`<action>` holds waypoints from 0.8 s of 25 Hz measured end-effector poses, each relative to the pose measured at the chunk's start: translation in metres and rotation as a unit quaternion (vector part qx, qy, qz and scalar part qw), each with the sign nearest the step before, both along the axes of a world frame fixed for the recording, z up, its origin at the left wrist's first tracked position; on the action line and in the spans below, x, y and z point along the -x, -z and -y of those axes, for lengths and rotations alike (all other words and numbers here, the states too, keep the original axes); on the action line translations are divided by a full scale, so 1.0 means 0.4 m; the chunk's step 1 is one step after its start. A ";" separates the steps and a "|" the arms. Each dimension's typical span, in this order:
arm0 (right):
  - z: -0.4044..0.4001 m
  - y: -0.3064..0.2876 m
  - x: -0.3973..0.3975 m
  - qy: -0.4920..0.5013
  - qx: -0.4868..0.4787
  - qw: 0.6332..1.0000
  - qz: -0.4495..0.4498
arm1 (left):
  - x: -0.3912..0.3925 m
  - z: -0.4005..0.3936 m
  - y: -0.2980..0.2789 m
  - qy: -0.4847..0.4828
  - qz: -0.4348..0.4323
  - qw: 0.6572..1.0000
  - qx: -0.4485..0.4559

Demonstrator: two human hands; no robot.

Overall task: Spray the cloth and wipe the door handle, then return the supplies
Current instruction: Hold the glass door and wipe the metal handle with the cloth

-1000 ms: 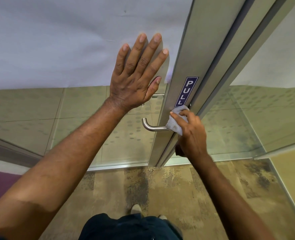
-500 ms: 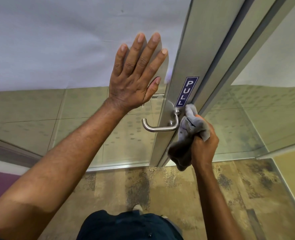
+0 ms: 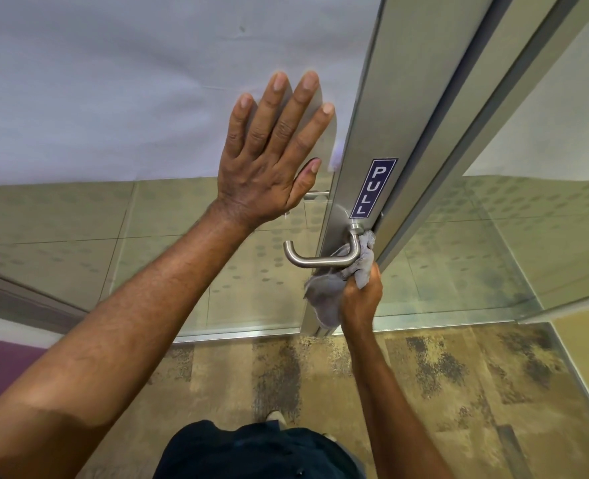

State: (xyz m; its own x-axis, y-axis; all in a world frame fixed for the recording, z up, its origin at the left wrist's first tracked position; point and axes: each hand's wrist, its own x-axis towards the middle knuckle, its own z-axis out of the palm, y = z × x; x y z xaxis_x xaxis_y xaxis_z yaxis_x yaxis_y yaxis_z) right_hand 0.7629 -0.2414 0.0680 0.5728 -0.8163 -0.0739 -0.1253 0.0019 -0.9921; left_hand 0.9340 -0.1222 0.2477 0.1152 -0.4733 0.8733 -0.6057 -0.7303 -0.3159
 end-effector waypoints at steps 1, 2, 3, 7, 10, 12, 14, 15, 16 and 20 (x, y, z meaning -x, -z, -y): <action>-0.006 0.002 -0.008 0.002 -0.014 1.000 0.005 | 0.000 0.000 -0.001 0.001 0.001 1.000 -0.001; -0.009 0.006 -0.012 -0.005 -0.025 1.000 0.006 | 0.001 0.000 -0.001 0.005 0.000 1.000 -0.002; -0.011 0.015 -0.011 -0.022 -0.019 0.999 0.014 | 0.002 0.001 -0.001 0.008 -0.001 1.000 -0.003; -0.007 0.070 0.004 -0.063 0.120 0.989 -0.052 | -0.005 0.000 0.000 -0.003 -0.004 1.000 -0.002; -0.024 0.104 -0.007 -0.054 0.112 0.991 -0.050 | -0.005 0.001 0.002 -0.008 -0.015 1.000 -0.002; -0.036 0.123 -0.017 -0.039 0.079 0.995 -0.046 | -0.003 0.000 0.000 -0.008 -0.017 1.000 -0.008; -0.037 0.131 -0.020 -0.022 0.082 0.992 -0.094 | 0.000 0.000 -0.001 -0.005 -0.017 1.000 -0.015; -0.041 0.138 -0.024 -0.018 0.071 0.992 -0.107 | 0.001 0.001 -0.003 -0.005 -0.016 1.000 -0.017; -0.051 0.131 -0.037 -0.004 0.026 0.995 -0.091 | 0.002 0.001 -0.004 -0.004 -0.016 1.000 -0.018; -0.101 0.079 -0.089 0.124 -0.233 0.961 0.080 | 0.007 -0.001 -0.007 -0.004 -0.016 1.000 -0.019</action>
